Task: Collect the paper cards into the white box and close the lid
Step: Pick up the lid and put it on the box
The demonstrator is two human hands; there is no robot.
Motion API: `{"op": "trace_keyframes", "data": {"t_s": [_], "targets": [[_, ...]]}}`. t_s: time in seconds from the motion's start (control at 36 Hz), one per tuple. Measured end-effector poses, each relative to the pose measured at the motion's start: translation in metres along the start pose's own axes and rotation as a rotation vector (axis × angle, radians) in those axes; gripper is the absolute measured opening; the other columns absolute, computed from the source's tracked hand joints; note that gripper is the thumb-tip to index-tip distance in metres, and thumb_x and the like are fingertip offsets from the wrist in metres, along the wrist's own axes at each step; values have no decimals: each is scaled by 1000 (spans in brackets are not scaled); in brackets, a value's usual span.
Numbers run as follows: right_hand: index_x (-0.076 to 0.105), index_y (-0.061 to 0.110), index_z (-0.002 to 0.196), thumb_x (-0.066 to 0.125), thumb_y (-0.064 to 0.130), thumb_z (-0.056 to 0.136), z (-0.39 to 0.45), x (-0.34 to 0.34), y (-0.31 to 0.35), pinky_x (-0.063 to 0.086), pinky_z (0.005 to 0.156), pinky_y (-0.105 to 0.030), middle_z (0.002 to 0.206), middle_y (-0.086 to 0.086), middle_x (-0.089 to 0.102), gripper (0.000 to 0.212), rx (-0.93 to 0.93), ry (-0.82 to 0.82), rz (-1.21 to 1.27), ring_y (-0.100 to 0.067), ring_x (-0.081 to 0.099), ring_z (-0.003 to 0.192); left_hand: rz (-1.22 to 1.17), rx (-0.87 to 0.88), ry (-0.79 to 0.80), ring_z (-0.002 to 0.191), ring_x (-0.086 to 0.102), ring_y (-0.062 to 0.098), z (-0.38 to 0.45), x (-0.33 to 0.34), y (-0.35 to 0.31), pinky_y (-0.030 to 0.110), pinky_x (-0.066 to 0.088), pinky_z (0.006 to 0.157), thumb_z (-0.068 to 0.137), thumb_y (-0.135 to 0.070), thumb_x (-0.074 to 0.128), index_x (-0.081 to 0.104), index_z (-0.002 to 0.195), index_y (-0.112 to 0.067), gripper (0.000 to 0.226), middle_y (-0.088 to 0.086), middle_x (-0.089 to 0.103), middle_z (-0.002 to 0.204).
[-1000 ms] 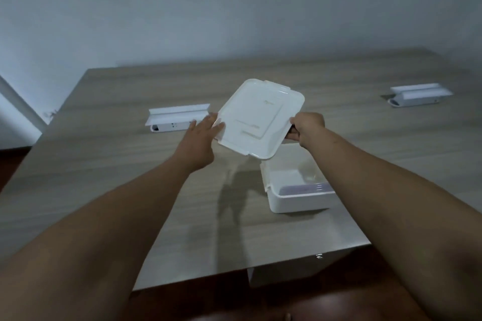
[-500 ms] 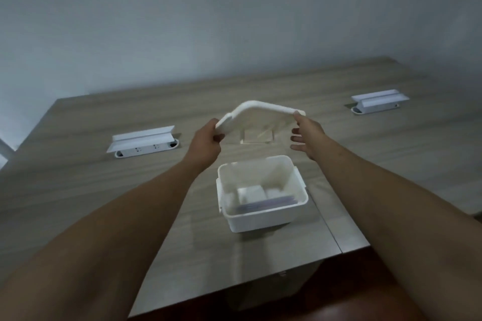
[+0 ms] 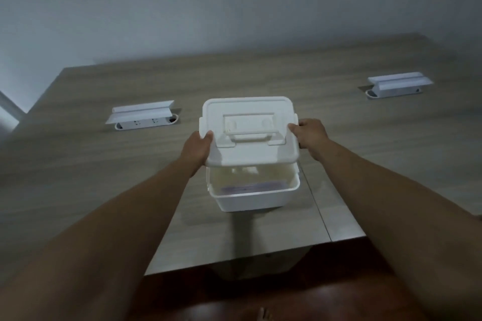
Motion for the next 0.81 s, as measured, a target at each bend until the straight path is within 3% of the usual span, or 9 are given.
{"op": "trace_keyframes", "data": {"t_s": [0.06,0.08,0.14,0.19,0.28,0.42,0.53,0.69,0.81], "targets": [[71,0,100,69,24,83,-1,5,-13,61,75,-48,99,-20,74,29,16,17,-41,-32,71,83,127,-34,-27,95,66,38,-5,7,13,37,58,56,96,-44,41,55,126,-3,53,18,61,115],[70,-2,101,69,24,83,-2,8,-20,60,77,-50,100,-22,73,32,26,28,-62,-33,71,86,178,-44,-37,93,66,38,-8,11,20,38,59,56,95,-45,41,55,124,-2,53,18,61,114],[69,-4,106,67,27,84,-5,14,-33,59,83,-48,105,-23,72,38,45,46,-120,-36,70,92,271,-54,-75,95,65,39,-13,15,34,42,60,71,95,-44,41,57,120,-1,52,18,63,116],[68,-3,111,63,32,87,-10,20,-42,56,85,-38,110,-21,70,43,48,65,-221,-35,67,99,334,-63,-123,103,63,40,-16,17,48,41,55,87,94,-40,41,60,115,0,50,21,64,118],[67,-3,112,53,36,92,-16,28,-52,48,86,-31,118,-21,67,46,43,67,-364,-36,62,108,341,-114,-132,107,60,42,-19,22,61,38,48,85,91,-36,39,61,112,0,47,24,63,117],[63,0,118,42,38,96,-17,29,-68,45,101,-41,124,-20,63,49,64,46,-470,-36,53,119,511,-116,-136,118,50,41,-26,29,59,40,42,100,96,-33,34,60,119,1,48,25,57,126],[64,4,119,44,40,93,-18,32,-81,46,101,-42,124,-19,64,49,100,91,-431,-34,53,120,452,-151,-111,103,61,41,-24,29,67,37,48,79,89,-34,43,64,107,2,45,25,64,113],[69,8,109,55,38,89,-18,31,-87,52,92,-40,118,-16,67,39,100,79,-254,-33,63,105,459,-131,-119,93,65,37,-28,25,70,29,42,70,86,-32,48,68,89,1,38,20,70,99],[65,5,113,52,43,91,-18,38,-97,54,92,-50,115,-17,68,46,235,167,-103,-36,64,103,291,-215,-65,100,64,37,-27,26,75,37,54,85,87,-33,50,66,109,-4,41,17,68,108]]}}
Point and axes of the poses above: each hand's wrist, its own z-axis towards the middle knuckle, its own x-axis out of the palm, y = z × x, the point moved 7 cm from there along z, towards the middle knuckle
